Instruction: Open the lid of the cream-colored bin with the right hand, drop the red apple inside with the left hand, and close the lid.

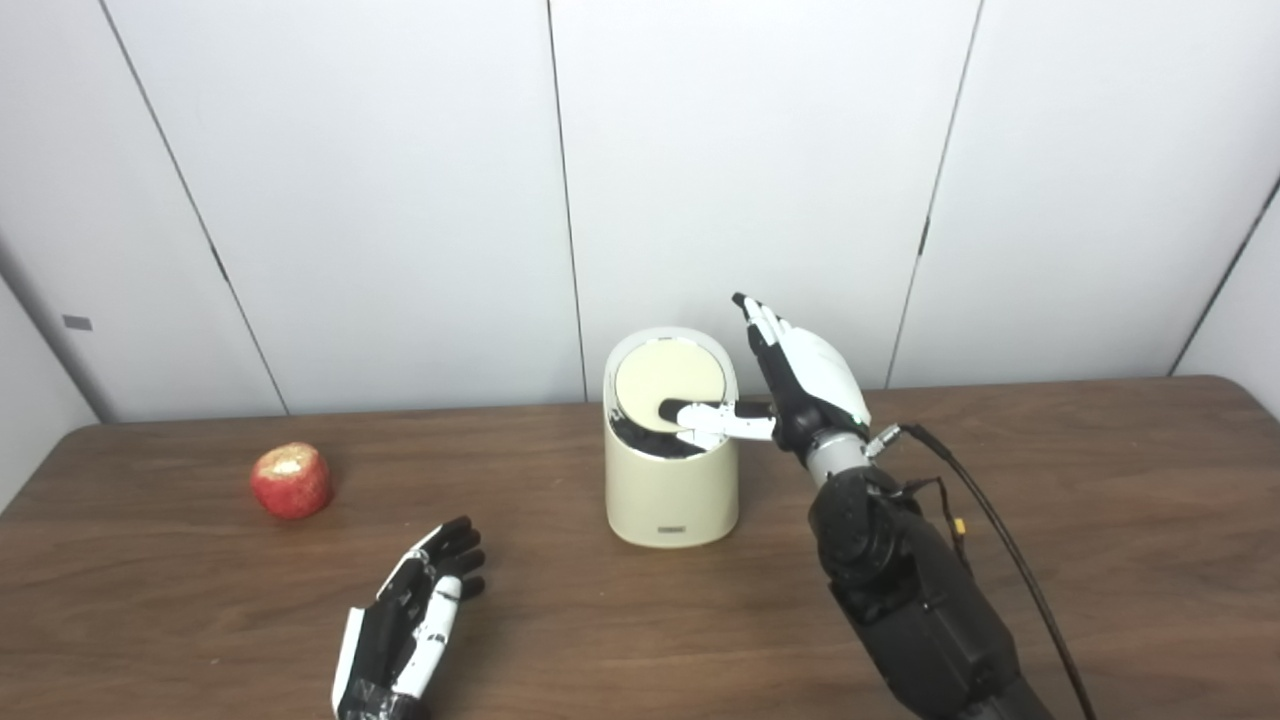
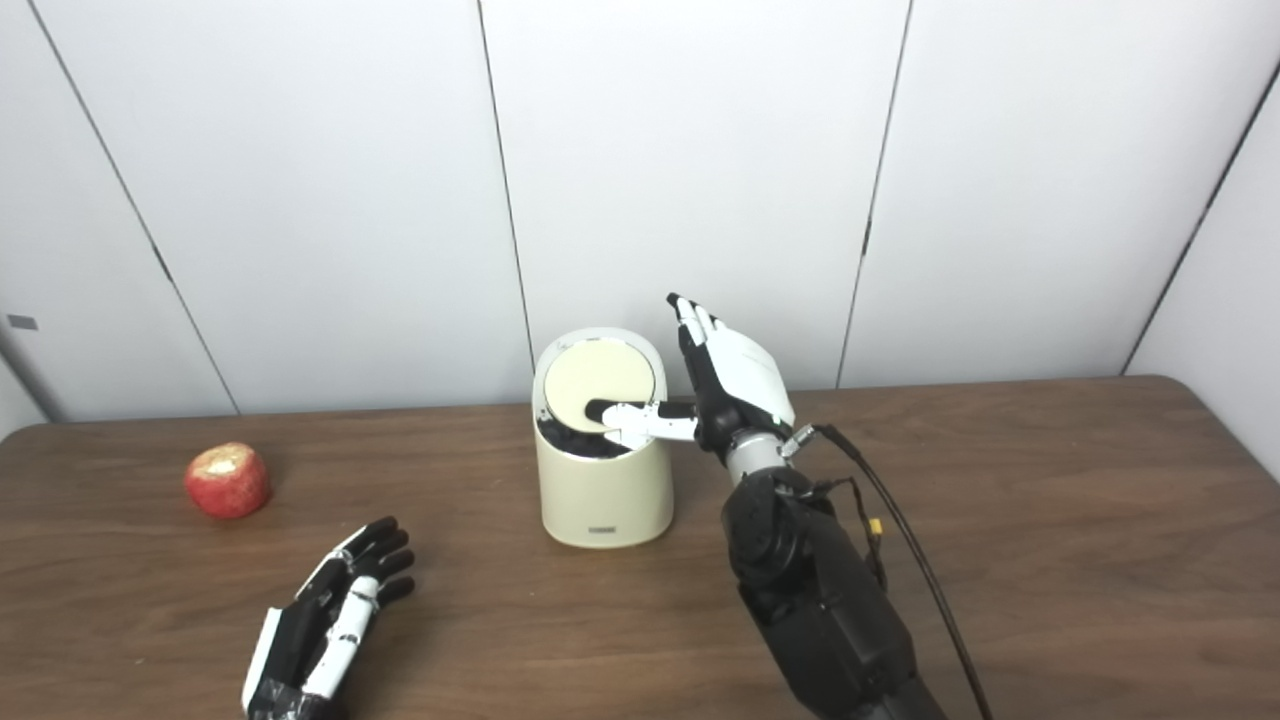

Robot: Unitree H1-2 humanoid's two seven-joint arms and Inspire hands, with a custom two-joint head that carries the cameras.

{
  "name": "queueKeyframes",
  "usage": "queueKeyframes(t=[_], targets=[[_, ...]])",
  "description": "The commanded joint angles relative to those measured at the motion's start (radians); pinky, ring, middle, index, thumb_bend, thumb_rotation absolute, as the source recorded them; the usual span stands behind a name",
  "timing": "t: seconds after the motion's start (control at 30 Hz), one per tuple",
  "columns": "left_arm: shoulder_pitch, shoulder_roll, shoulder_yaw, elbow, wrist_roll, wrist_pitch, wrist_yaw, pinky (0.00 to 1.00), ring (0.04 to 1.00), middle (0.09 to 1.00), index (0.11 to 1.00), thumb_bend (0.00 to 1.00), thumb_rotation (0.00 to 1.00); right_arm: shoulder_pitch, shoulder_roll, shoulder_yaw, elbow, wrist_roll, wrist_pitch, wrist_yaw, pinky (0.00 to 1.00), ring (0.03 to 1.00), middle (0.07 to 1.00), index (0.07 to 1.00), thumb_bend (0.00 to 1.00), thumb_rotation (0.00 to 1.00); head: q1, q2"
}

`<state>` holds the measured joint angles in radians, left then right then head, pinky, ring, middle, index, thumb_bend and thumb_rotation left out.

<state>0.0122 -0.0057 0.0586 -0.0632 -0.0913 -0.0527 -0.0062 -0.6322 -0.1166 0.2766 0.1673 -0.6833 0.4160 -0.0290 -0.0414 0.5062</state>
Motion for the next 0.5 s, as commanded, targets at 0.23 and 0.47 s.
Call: queueKeyframes(t=[0.23, 0.47], targets=[[0.012, -0.004, -0.003, 0.001, -0.013, -0.013, -0.008, 0.79, 0.816, 0.824, 0.822, 0.21, 0.48, -0.047, -0.004, -0.005, -0.043, -0.006, 0.005, 0.004, 0.94, 1.000, 1.000, 1.000, 0.87, 0.37, 0.001, 0.003], [0.014, -0.004, -0.005, -0.010, -0.005, -0.003, -0.004, 0.78, 0.809, 0.821, 0.823, 0.21, 0.48, -0.047, -0.006, 0.005, -0.045, -0.017, 0.007, 0.005, 0.93, 0.999, 1.000, 0.996, 0.85, 0.24, 0.000, 0.004]])
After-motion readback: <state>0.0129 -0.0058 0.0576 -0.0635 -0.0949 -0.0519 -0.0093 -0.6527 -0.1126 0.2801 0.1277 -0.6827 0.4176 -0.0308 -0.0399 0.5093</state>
